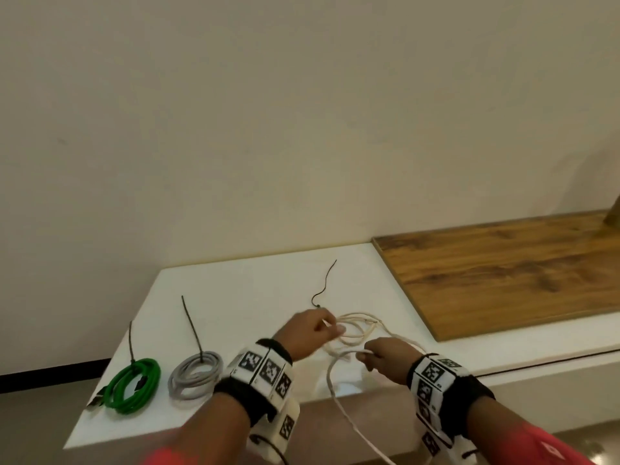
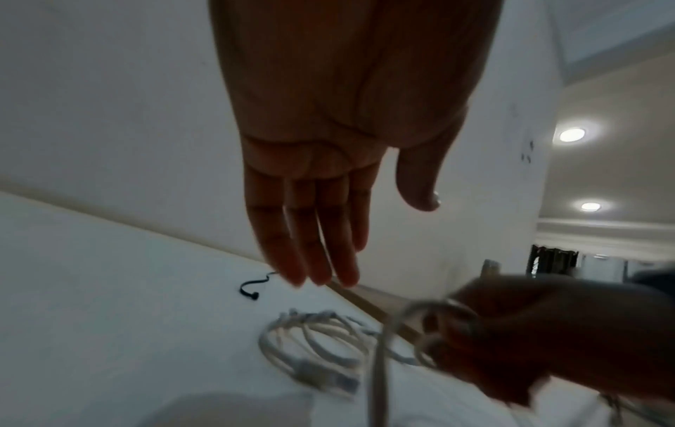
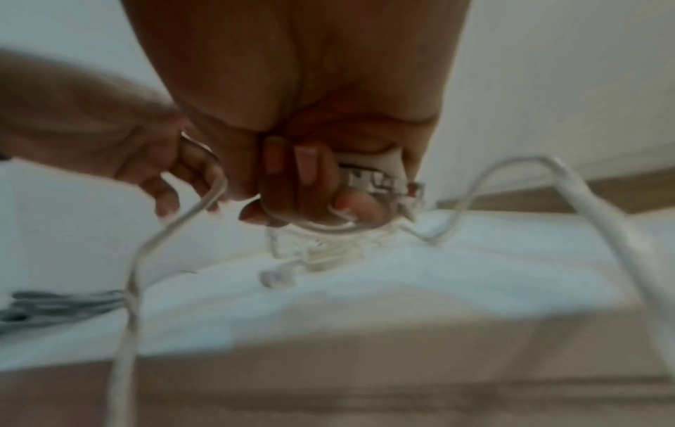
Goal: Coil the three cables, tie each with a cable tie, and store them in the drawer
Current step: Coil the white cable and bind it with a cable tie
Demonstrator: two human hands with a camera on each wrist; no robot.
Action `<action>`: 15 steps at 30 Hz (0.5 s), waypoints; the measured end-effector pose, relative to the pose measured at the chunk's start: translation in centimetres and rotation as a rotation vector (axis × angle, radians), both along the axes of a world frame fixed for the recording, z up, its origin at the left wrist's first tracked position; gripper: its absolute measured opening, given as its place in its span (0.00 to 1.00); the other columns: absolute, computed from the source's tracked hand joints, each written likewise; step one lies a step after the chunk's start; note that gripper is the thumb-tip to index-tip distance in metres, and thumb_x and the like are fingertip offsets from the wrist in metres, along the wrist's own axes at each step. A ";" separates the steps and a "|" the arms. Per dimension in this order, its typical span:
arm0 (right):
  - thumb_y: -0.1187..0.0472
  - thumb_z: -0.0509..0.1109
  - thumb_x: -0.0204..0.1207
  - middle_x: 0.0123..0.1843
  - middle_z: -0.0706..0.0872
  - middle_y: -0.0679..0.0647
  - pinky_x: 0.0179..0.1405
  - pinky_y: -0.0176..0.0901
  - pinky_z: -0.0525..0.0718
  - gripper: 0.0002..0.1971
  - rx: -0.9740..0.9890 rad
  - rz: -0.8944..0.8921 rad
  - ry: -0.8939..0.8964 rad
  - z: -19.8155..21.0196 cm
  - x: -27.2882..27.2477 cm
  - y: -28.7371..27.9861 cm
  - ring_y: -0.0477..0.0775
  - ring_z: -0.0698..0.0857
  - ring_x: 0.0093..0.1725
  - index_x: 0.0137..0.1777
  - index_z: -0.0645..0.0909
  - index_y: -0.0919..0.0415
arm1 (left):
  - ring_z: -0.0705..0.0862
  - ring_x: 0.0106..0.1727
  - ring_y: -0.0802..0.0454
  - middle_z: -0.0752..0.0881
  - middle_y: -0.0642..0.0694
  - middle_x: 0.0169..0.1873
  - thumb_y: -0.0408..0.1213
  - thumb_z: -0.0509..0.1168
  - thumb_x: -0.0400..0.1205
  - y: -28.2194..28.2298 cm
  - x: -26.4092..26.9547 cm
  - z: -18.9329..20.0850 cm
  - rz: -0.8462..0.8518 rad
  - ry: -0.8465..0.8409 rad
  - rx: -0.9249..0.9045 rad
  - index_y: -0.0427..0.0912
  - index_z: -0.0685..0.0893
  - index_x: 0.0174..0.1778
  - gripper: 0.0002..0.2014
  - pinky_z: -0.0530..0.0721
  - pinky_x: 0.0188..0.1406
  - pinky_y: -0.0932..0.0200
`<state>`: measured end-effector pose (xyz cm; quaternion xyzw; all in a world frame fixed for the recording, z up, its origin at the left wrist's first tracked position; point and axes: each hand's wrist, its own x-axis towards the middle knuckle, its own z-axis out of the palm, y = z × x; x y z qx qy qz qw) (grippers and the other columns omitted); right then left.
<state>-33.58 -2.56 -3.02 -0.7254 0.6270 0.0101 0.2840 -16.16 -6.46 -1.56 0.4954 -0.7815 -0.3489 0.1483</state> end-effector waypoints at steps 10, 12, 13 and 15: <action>0.55 0.53 0.84 0.19 0.70 0.45 0.25 0.34 0.70 0.19 0.153 -0.028 -0.761 9.7 1.7 9.5 0.44 0.68 0.20 0.34 0.75 0.59 | 0.65 0.14 0.62 0.69 0.56 0.10 0.38 0.64 0.80 10.6 3.2 5.6 0.133 0.490 -0.148 0.47 0.79 0.22 0.17 0.65 0.19 0.68; 0.56 0.51 0.84 0.20 0.68 0.46 0.25 0.34 0.69 0.19 0.240 -0.071 -1.017 10.7 2.1 11.4 0.45 0.66 0.21 0.34 0.76 0.61 | 0.67 0.13 0.63 0.73 0.58 0.09 0.37 0.66 0.78 11.9 3.3 6.8 0.166 0.559 -0.216 0.45 0.78 0.22 0.16 0.63 0.17 0.75; 0.57 0.51 0.84 0.20 0.67 0.47 0.24 0.35 0.68 0.19 0.272 -0.107 -1.143 11.3 2.3 12.1 0.46 0.65 0.20 0.34 0.75 0.60 | 0.68 0.13 0.64 0.73 0.58 0.10 0.37 0.66 0.78 12.4 3.3 7.1 0.176 0.580 -0.241 0.45 0.77 0.22 0.16 0.63 0.17 0.75; 0.58 0.50 0.83 0.19 0.66 0.47 0.22 0.35 0.68 0.19 0.295 -0.190 -1.329 12.4 2.7 12.8 0.46 0.65 0.18 0.33 0.74 0.60 | 0.67 0.14 0.63 0.70 0.57 0.11 0.37 0.63 0.80 13.5 3.0 7.2 0.208 0.609 -0.295 0.47 0.76 0.23 0.17 0.63 0.19 0.71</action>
